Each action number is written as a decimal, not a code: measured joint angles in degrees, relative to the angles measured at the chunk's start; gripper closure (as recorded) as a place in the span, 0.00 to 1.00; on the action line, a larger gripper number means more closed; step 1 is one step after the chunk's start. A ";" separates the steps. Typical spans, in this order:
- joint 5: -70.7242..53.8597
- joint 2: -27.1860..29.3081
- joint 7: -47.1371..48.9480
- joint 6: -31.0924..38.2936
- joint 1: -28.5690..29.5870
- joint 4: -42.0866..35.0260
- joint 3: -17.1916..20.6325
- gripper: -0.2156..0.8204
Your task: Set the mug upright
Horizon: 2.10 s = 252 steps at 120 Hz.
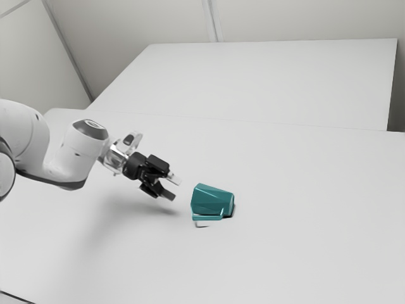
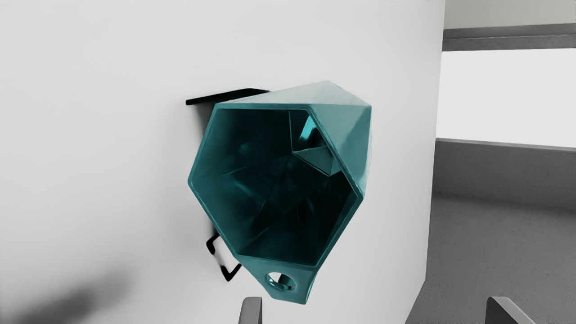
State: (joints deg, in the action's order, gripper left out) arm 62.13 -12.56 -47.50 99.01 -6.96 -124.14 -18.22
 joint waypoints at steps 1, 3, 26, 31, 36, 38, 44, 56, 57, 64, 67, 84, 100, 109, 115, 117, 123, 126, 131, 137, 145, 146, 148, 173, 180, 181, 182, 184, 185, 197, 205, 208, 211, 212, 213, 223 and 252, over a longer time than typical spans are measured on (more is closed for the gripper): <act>0.10 -0.05 -0.12 -0.01 0.00 0.04 0.00 0.28; 0.27 -0.14 -0.37 -0.01 0.00 0.11 0.01 0.28; 2.23 -1.81 -2.92 -0.23 -0.35 1.12 0.05 0.29; 2.62 -2.02 -3.39 -0.33 -0.44 1.14 0.15 0.29; 3.01 -2.19 -3.84 -0.41 -0.62 1.16 0.25 0.29; 3.15 -2.27 -4.01 -0.43 -0.69 1.18 0.31 0.29; 3.53 -2.44 -4.49 -0.50 -0.82 1.35 0.40 0.29; 4.07 -2.99 -5.34 -0.62 -0.91 1.59 0.70 0.29; 4.10 -3.03 -5.41 -0.62 -0.92 1.61 0.74 0.29; 4.46 -3.28 -5.83 -0.68 -0.95 1.66 0.95 0.29; 4.60 -3.42 -6.01 -0.70 -0.94 1.68 1.06 0.29; 5.51 -4.07 -6.86 -0.83 -1.29 1.84 1.37 0.29; 6.16 -5.40 -7.49 -1.13 -1.39 3.51 2.05 0.29; 6.75 -5.99 -7.79 -1.33 -1.40 3.73 2.49 0.29; 7.11 -6.28 -7.96 -1.45 -1.40 3.80 2.65 0.29; 7.20 -6.36 -8.02 -1.48 -1.40 3.82 2.68 0.29; 7.44 -6.55 -8.17 -1.57 -1.38 3.86 2.85 0.29; 7.57 -6.65 -8.25 -1.61 -1.39 3.88 3.03 0.29; 7.76 -6.87 -8.37 -1.66 -1.41 3.97 3.25 0.30; 7.92 -7.20 -8.51 -1.82 -1.58 4.49 3.41 0.30; 8.16 -7.66 -8.67 -2.10 -1.87 5.09 3.55 0.32; 8.21 -7.72 -8.69 -2.13 -1.88 5.14 3.58 0.32; 8.30 -7.83 -8.72 -2.18 -1.92 5.20 3.65 0.32; 9.37 -8.27 -9.12 -2.59 -2.01 5.38 4.33 0.49; 9.54 -8.34 -9.20 -2.63 -2.00 5.38 4.48 0.54; 9.56 -8.34 -9.22 -2.64 -2.00 5.38 4.53 0.55; 9.59 -8.35 -9.23 -2.65 -2.00 5.38 4.56 0.56; 9.68 -8.35 -9.25 -2.66 -2.01 5.39 4.62 0.58; 9.72 -8.36 -9.26 -2.66 -2.01 5.39 4.64 0.59; 10.08 -8.37 -9.39 -2.67 -2.12 5.39 4.75 0.68; 10.28 -8.32 -9.46 -2.67 -2.31 5.39 4.77 0.74; 10.34 -8.30 -9.48 -2.67 -2.37 5.39 4.77 0.76; 10.38 -8.30 -9.51 -2.67 -2.44 5.39 4.77 0.78; 10.40 -8.29 -9.51 -2.67 -2.45 5.39 4.77 0.79; 10.42 -8.28 -9.52 -2.67 -2.46 5.39 4.78 0.79; 10.52 -8.10 -9.59 -2.67 -2.81 5.39 4.78 0.85; 10.64 -6.00 -10.04 -2.51 -4.33 5.24 4.58 0.92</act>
State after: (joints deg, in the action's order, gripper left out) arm 72.77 -18.56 -57.53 96.50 -11.28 -118.91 -13.64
